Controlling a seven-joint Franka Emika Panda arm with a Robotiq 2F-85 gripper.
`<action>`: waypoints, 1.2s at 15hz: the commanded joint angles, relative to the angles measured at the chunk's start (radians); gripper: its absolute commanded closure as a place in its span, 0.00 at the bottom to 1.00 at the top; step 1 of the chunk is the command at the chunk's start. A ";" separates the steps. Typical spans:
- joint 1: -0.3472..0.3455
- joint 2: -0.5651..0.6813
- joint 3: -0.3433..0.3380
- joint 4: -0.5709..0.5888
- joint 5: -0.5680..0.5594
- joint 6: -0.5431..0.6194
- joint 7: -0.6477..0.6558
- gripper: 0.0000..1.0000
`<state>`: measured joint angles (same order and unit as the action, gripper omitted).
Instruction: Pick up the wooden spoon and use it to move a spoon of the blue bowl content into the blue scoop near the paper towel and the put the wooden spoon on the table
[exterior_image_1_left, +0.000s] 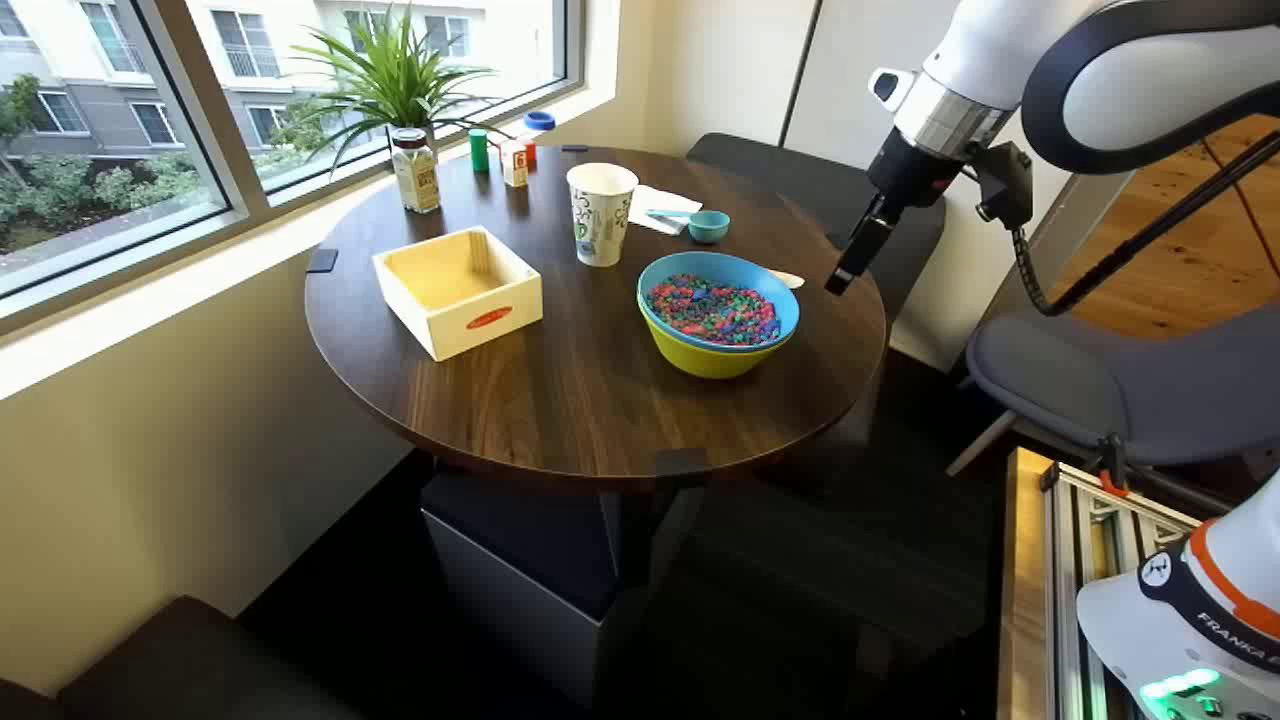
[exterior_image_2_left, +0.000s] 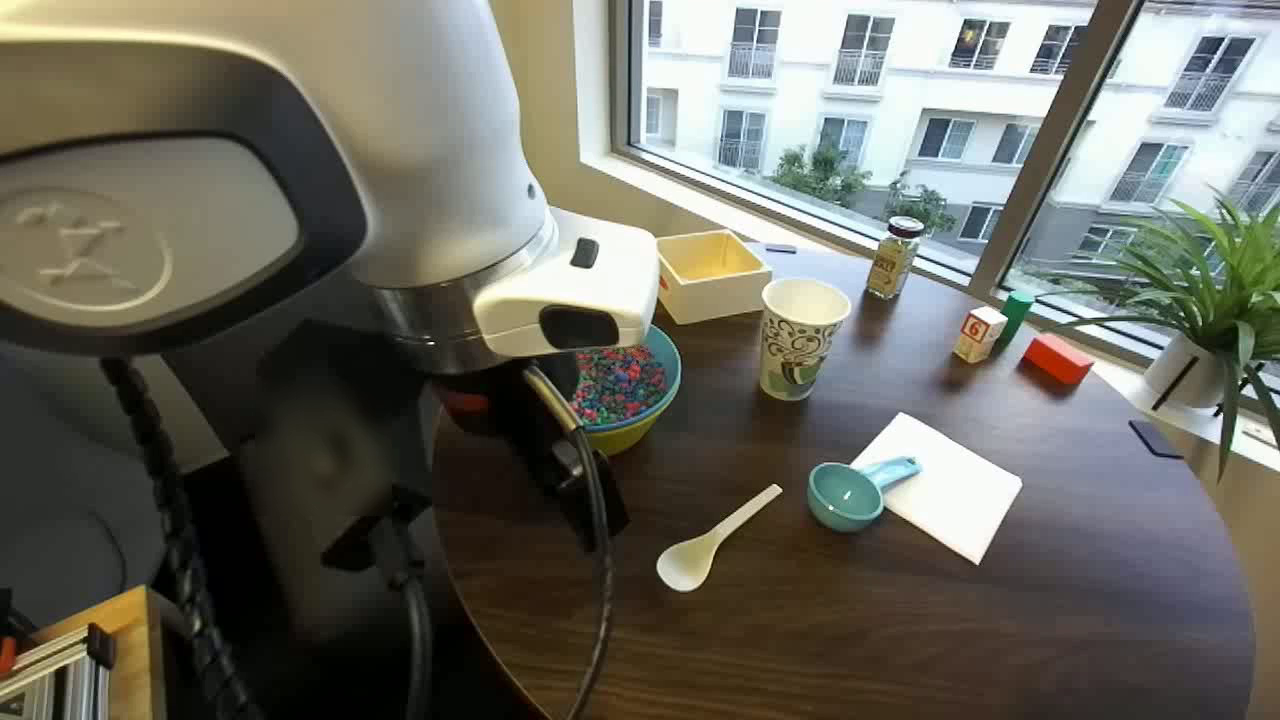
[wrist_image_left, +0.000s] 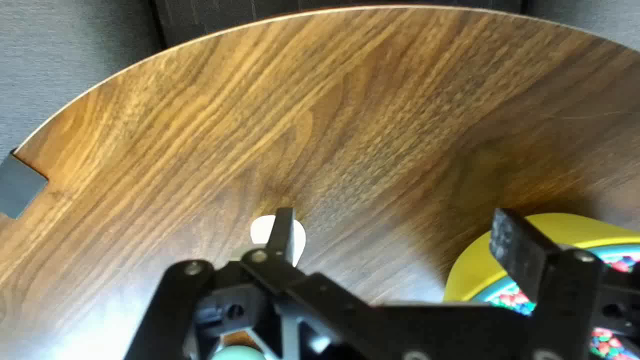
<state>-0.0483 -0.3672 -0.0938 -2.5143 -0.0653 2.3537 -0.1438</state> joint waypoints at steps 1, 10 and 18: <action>-0.003 0.000 0.003 0.001 0.002 -0.002 -0.001 0.00; -0.032 0.035 0.004 0.022 -0.034 0.032 0.035 0.00; -0.092 0.202 -0.051 0.121 -0.064 0.224 -0.024 0.00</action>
<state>-0.1309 -0.2518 -0.1304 -2.4491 -0.1068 2.5304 -0.1475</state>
